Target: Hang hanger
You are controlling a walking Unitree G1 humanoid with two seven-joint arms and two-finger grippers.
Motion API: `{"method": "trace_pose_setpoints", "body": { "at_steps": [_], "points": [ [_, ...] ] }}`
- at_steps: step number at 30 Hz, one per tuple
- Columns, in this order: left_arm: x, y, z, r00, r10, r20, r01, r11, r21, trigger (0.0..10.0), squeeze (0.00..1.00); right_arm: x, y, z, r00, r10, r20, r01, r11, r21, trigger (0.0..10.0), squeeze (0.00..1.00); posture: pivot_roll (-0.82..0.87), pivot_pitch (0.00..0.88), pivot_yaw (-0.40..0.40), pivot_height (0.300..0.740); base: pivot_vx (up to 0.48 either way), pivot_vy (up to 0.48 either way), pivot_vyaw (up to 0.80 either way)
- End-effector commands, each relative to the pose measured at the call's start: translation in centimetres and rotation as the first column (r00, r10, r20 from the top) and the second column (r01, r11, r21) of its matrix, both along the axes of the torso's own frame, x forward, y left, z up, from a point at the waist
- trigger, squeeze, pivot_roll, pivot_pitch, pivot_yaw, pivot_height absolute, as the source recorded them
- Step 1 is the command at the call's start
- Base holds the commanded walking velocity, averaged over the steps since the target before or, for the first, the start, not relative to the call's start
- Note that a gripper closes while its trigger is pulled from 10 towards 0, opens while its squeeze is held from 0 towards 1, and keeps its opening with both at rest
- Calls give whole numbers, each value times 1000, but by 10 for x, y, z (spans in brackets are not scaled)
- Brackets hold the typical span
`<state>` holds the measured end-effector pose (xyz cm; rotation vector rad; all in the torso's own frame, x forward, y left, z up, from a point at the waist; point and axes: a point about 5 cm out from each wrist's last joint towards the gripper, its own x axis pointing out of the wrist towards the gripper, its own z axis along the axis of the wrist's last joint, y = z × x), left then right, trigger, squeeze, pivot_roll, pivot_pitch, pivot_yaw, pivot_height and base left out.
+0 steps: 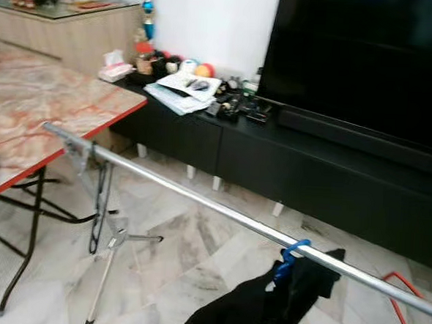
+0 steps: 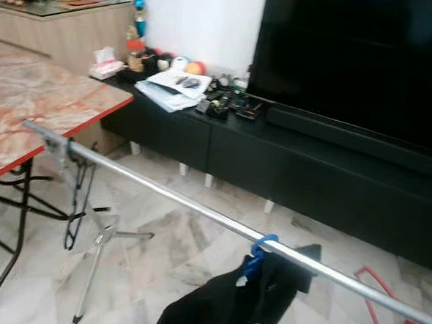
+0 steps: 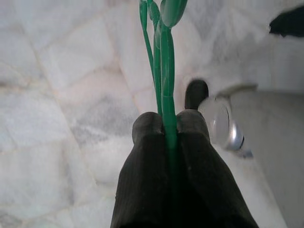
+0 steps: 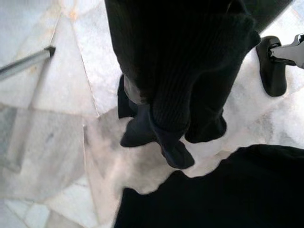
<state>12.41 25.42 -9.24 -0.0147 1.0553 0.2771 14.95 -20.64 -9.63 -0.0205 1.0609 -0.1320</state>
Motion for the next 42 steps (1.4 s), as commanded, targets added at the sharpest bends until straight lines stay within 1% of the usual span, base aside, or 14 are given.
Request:
{"method": "trace_pose_setpoints", "body": {
  "at_steps": [1,4,5,11,13,15,17,19,25,32,35,40,42],
  "points": [
    [4,3,2,1000,21,17,-21,1000,17,10000,0,-1,-3,0,1000,6,-5,-6,1000,-13,10000,0,123,0,-46,740,0,0,-800],
    [4,6,3,1000,13,14,-13,1000,25,10000,0,-1,-4,0,1000,1,-5,-1,1000,-14,10000,0,126,0,-43,740,0,0,-800],
    [4,8,3,1000,-4,6,4,1000,30,10000,0,-1,-4,0,1000,-1,-3,1,1000,-13,10000,0,125,0,-40,740,0,0,-800],
    [2,8,2,999,-36,-11,37,999,37,10000,0,-2,-3,0,1000,-4,-1,4,1000,-5,10000,0,121,0,-26,740,0,0,-800],
    [0,6,1,998,-62,-29,63,997,35,10000,0,-2,-2,-1,1000,-1,-4,0,1000,-2,10000,0,121,0,-23,740,0,277,-800],
    [-1,6,0,998,-49,-35,50,998,30,10000,0,-3,-1,-1,1000,-1,-6,1,1000,0,10000,0,122,0,-19,740,0,480,-800],
    [-1,7,1,998,-59,-32,60,998,34,10000,0,-3,-1,-1,1000,-2,-6,2,1000,1,10000,0,122,0,-20,740,0,480,-800],
    [0,8,2,996,-83,-35,85,995,47,10000,0,-2,-1,-1,1000,-4,-4,4,1000,2,10000,0,122,0,-21,740,0,0,-800],
    [1,12,3,996,-76,-36,78,996,49,10000,0,-1,-1,0,1000,-19,5,19,1000,7,10000,0,118,0,-20,740,0,0,-756],
    [3,14,4,997,-67,-27,68,996,49,10000,0,0,-1,0,1000,-12,11,12,1000,5,10000,0,129,0,-27,740,0,0,0],
    [-2,19,4,997,-60,-40,62,997,55,10000,0,1,0,1,1000,-14,13,14,1000,5,10000,0,131,0,-27,740,0,0,0],
    [-11,22,3,997,-55,-56,58,997,53,10000,0,2,0,1,1000,-19,17,19,1000,7,10000,0,135,0,-25,740,0,0,0],
    [-11,23,3,997,-54,-55,57,997,50,10000,0,3,1,1,1000,-20,19,20,1000,8,10000,0,136,0,-24,740,0,0,0]
  ]
}}
